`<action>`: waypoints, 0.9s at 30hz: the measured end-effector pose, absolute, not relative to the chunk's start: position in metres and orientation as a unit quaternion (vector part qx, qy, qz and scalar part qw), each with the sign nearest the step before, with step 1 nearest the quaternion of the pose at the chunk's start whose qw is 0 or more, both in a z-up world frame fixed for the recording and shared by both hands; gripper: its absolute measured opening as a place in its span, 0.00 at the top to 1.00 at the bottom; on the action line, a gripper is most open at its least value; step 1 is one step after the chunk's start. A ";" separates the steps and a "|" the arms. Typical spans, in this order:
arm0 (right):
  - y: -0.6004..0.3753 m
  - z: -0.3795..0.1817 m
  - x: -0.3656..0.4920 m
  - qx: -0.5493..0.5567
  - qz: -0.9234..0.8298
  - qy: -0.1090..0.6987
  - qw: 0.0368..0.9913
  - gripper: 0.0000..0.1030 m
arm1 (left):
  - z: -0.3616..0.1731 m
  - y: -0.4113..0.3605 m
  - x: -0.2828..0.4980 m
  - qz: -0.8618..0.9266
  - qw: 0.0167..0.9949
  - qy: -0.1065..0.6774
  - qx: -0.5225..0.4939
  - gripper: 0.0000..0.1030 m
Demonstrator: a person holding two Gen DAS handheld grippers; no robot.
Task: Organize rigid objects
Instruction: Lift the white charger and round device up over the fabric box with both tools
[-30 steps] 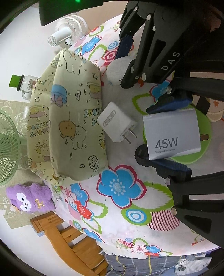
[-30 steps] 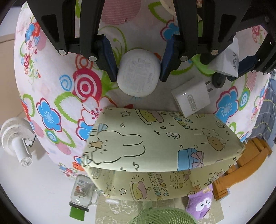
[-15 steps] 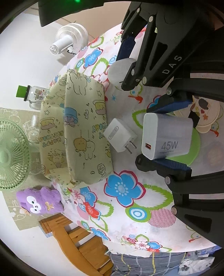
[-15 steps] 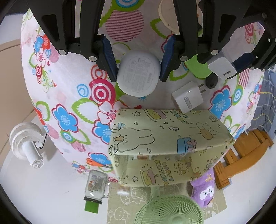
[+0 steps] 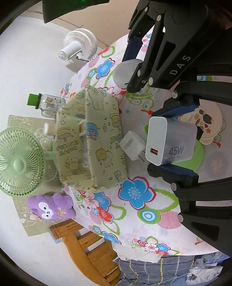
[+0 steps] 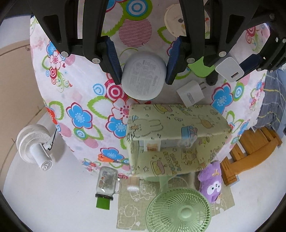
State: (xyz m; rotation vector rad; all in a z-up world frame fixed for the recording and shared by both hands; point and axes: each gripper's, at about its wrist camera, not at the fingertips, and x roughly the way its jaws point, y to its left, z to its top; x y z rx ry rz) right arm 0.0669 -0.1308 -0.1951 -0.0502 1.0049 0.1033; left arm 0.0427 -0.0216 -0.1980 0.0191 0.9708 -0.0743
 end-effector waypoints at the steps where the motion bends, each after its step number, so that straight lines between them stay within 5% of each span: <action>1: -0.131 -0.192 0.067 -0.023 0.050 0.479 0.876 0.49 | -0.194 -0.022 0.042 -0.035 0.885 0.463 0.010 0.52; 27: -0.128 -0.116 0.069 -0.023 0.047 0.432 0.900 0.49 | -0.129 -0.025 0.052 -0.047 0.906 0.420 0.018 0.52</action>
